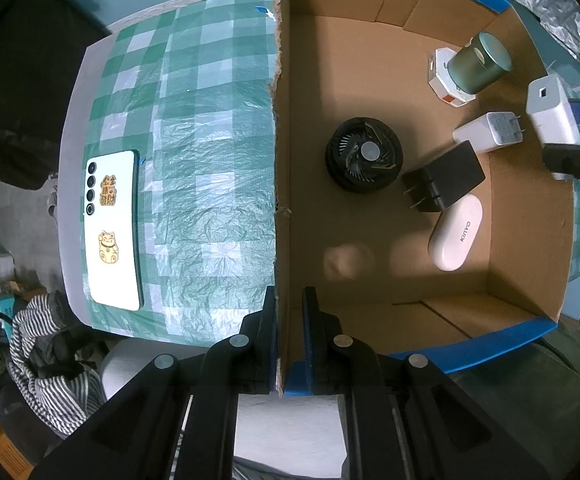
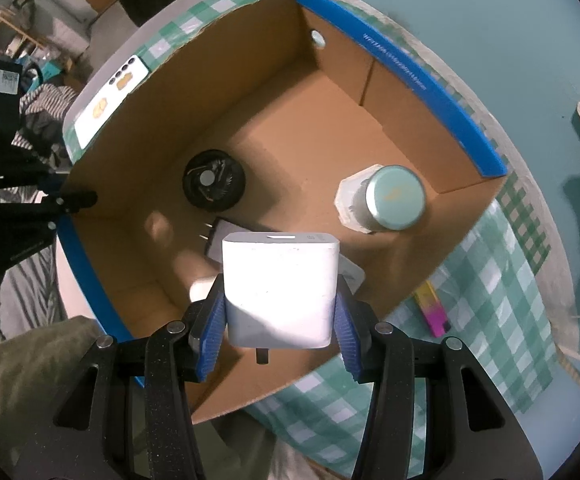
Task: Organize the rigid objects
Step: 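Carry the white charger into the box beside the earbud case and release, then move the right gripper back over the pink-gold SANY lighter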
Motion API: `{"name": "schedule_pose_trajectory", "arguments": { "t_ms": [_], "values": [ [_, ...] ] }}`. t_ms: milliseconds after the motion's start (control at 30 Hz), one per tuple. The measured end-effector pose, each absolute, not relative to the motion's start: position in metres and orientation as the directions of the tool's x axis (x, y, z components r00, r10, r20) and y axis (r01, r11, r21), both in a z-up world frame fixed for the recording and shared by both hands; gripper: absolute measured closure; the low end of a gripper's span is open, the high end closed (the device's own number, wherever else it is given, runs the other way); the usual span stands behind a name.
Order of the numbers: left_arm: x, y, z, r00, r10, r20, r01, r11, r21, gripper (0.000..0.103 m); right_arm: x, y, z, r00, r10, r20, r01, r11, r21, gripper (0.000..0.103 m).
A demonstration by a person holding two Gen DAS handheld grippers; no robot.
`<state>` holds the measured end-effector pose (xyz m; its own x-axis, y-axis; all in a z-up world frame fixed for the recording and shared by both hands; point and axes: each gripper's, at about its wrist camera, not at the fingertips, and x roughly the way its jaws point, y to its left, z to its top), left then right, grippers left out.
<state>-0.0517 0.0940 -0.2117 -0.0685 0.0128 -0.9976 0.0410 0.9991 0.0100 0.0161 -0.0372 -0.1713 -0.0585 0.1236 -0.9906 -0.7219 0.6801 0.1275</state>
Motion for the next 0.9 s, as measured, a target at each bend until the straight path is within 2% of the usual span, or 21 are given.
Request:
{"name": "schedule_pose_trajectory", "arguments": {
  "t_ms": [367,700,900],
  "values": [
    [-0.052,0.095,-0.212,-0.069,0.012,-0.998,0.041,0.999,0.009,0.093,0.013,-0.043,-0.175,-0.059,0.109,-0.992,-0.723,0.681,0.118,0.054],
    [-0.054,0.093,-0.211,-0.066,0.020,-0.998,0.051,0.999,0.017,0.093,0.024,-0.063,-0.154,-0.028,0.143,-0.989,-0.677,0.725,0.124,0.054],
    [-0.055,0.094,-0.211,-0.069,0.020,-0.997,0.049,0.999,0.017,0.093,0.027,-0.070,-0.147,-0.015,0.153,-0.988,-0.660,0.741,0.125,0.049]
  ]
}}
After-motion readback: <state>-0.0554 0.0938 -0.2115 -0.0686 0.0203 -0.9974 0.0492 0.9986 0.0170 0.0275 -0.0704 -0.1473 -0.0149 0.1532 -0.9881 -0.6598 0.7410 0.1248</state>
